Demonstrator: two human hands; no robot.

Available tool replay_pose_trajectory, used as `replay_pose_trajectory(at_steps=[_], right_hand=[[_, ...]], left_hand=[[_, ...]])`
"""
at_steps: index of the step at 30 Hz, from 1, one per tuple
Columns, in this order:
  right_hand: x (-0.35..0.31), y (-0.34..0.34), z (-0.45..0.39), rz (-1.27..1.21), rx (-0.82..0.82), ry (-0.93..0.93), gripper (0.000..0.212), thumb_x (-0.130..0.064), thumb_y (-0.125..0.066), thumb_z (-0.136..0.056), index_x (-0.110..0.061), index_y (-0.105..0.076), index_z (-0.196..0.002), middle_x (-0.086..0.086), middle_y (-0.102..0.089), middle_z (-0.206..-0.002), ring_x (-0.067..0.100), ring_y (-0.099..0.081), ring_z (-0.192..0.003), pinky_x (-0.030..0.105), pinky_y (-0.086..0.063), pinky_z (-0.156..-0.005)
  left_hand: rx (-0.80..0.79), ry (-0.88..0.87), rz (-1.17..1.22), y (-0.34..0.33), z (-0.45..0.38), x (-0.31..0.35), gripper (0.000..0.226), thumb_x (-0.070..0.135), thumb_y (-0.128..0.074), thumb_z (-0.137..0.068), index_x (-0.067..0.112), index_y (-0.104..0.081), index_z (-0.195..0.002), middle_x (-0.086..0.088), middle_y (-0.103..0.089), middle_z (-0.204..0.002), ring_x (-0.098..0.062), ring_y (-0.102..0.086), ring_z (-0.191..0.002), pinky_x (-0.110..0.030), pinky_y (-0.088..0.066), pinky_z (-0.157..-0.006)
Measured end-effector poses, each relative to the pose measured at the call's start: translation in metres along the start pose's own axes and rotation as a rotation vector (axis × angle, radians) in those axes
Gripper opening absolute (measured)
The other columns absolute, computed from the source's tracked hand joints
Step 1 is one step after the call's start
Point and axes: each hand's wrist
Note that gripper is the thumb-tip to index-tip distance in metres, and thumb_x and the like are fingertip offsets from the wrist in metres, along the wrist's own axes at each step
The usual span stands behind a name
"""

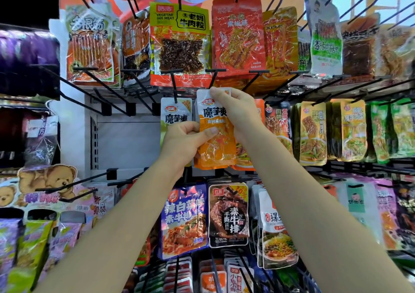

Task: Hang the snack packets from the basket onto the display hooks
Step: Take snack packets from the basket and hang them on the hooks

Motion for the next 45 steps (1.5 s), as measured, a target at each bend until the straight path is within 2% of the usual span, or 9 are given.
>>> replay_pose_trajectory(at_steps=[7,13,16,18,23,27,35,40,45], right_hand=[[0.005,-0.005,-0.001,0.03,0.068,0.063,0.029,-0.031,-0.075,-0.09,-0.011,-0.067,-0.071,0.004,-0.07,-0.075,0.016,-0.067,-0.067,0.031,-0.056,-0.063],[0.012,-0.006,-0.003,0.244,0.125,0.091,0.029,-0.03,-0.059,-0.102,-0.006,-0.064,-0.086,0.013,-0.055,-0.077,0.023,-0.05,-0.068,0.031,-0.041,-0.061],[0.013,-0.001,0.006,0.526,0.164,0.286,0.025,-0.02,-0.059,-0.101,-0.012,-0.065,-0.123,-0.006,-0.063,-0.094,0.009,-0.06,-0.087,0.012,-0.043,-0.068],[0.017,0.008,0.017,0.729,0.234,0.52,0.041,-0.016,-0.062,-0.098,-0.009,-0.054,-0.138,0.001,-0.059,-0.109,0.012,-0.056,-0.096,0.006,-0.039,-0.077],[0.036,0.032,0.028,1.253,0.152,0.752,0.052,-0.042,-0.068,-0.091,-0.025,-0.056,-0.138,0.01,-0.051,-0.136,0.032,-0.045,-0.128,0.049,-0.036,-0.104],[0.047,0.036,0.026,1.482,-0.008,0.61,0.069,-0.056,-0.064,-0.089,-0.036,-0.04,-0.15,0.007,-0.038,-0.155,0.036,-0.027,-0.146,0.057,-0.025,-0.113],[0.047,0.037,0.023,1.439,-0.058,0.603,0.056,-0.048,-0.057,-0.098,-0.027,-0.046,-0.148,0.012,-0.039,-0.155,0.036,-0.028,-0.146,0.056,-0.026,-0.115],[0.039,0.063,0.072,1.129,0.113,0.773,0.036,-0.035,-0.054,-0.1,-0.013,-0.065,-0.127,0.009,-0.059,-0.127,0.027,-0.052,-0.121,0.048,-0.043,-0.101],[0.047,0.137,0.186,1.16,0.215,0.649,0.03,-0.027,-0.053,-0.099,-0.005,-0.069,-0.113,0.008,-0.063,-0.107,0.022,-0.057,-0.1,0.038,-0.046,-0.086]], left_hand=[[0.015,0.0,0.008,-0.001,0.002,0.0,0.013,0.023,-0.08,-0.085,0.014,-0.07,-0.083,0.001,-0.076,-0.073,-0.01,-0.071,-0.061,-0.024,-0.055,-0.049],[0.035,0.036,-0.008,0.0,0.002,-0.004,0.015,0.024,-0.081,-0.084,0.014,-0.07,-0.081,-0.009,-0.078,-0.084,-0.02,-0.072,-0.07,-0.033,-0.057,-0.059],[0.03,0.006,-0.101,0.004,0.006,-0.001,0.024,0.032,-0.08,-0.084,0.01,-0.071,-0.081,-0.007,-0.077,-0.079,-0.013,-0.069,-0.06,-0.027,-0.055,-0.05],[0.069,-0.153,-0.474,0.01,0.007,0.0,0.039,0.048,-0.078,-0.083,0.011,-0.07,-0.083,-0.003,-0.073,-0.074,-0.008,-0.065,-0.057,-0.028,-0.051,-0.053],[0.181,-0.706,-1.201,0.034,-0.002,-0.003,0.071,0.06,-0.065,-0.083,0.024,-0.05,-0.142,-0.006,-0.052,-0.141,-0.028,-0.048,-0.129,-0.047,-0.045,-0.096],[0.022,-0.627,-1.448,0.041,-0.02,-0.021,0.082,0.069,-0.05,-0.087,0.038,-0.024,-0.158,-0.008,-0.022,-0.166,-0.032,-0.02,-0.151,-0.054,-0.024,-0.115],[-0.056,-0.538,-1.284,0.039,-0.02,-0.031,0.067,0.055,-0.05,-0.098,0.036,-0.026,-0.158,-0.004,-0.021,-0.167,-0.029,-0.015,-0.153,-0.052,-0.021,-0.118],[-0.017,-0.692,-0.93,0.028,0.019,-0.017,0.05,0.046,-0.049,-0.1,0.024,-0.051,-0.145,-0.003,-0.048,-0.149,-0.022,-0.04,-0.138,-0.047,-0.034,-0.112],[-0.143,-0.897,-0.675,-0.045,0.093,-0.037,0.039,0.033,-0.052,-0.101,0.01,-0.064,-0.129,-0.008,-0.062,-0.127,-0.026,-0.056,-0.12,-0.037,-0.042,-0.104]])
Point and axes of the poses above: each hand's wrist, its own z-axis away from the middle knuckle, its own y-axis out of the back of the hand, x = y × z
